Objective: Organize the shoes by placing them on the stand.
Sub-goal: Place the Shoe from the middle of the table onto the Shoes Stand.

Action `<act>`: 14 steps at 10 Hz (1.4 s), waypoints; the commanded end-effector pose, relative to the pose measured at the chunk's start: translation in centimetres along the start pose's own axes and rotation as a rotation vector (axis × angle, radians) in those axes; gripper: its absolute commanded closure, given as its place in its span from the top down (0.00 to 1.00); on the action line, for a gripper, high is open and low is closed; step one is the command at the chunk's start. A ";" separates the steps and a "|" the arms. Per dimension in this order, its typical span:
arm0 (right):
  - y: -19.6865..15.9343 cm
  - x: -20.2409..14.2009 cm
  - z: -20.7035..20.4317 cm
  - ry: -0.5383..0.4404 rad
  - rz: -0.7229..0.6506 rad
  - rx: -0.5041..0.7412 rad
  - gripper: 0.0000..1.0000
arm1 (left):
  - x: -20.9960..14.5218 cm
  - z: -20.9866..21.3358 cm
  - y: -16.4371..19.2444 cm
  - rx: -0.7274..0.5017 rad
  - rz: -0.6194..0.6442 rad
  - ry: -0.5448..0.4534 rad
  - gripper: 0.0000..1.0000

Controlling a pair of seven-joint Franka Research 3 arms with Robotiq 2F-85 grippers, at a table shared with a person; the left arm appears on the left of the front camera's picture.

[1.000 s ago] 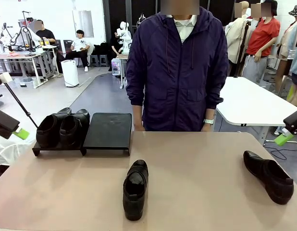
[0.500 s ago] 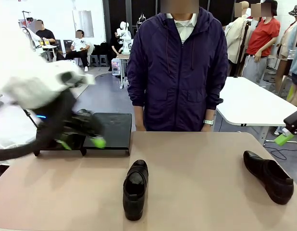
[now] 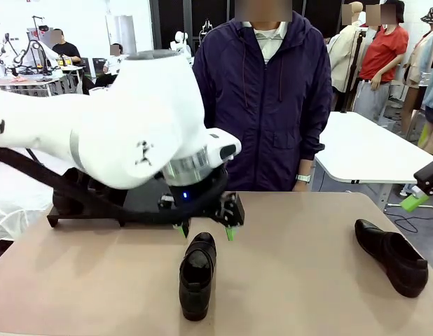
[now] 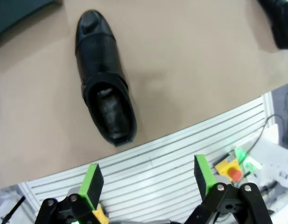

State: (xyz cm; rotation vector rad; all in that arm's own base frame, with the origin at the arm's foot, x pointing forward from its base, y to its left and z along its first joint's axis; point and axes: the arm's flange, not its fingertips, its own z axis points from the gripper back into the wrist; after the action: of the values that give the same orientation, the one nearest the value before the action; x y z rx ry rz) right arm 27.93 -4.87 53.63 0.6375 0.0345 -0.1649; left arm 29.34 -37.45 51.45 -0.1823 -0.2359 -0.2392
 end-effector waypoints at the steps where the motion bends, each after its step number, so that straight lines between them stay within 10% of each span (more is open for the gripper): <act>1: 0.1 0.2 0.5 0.003 0.026 0.032 1.00 | -1.5 -0.2 -0.5 0.022 -0.007 -0.002 1.00; 14: 0.1 0.2 0.5 0.003 0.026 0.032 1.00 | 1.2 -14.2 -2.3 0.080 0.256 0.133 1.00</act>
State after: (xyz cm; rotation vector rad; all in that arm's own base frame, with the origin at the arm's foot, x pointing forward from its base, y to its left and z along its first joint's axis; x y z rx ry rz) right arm 27.92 -4.92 53.68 0.6375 0.0339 -0.1648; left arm 31.82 -41.14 39.08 -0.1312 -0.0573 -0.0025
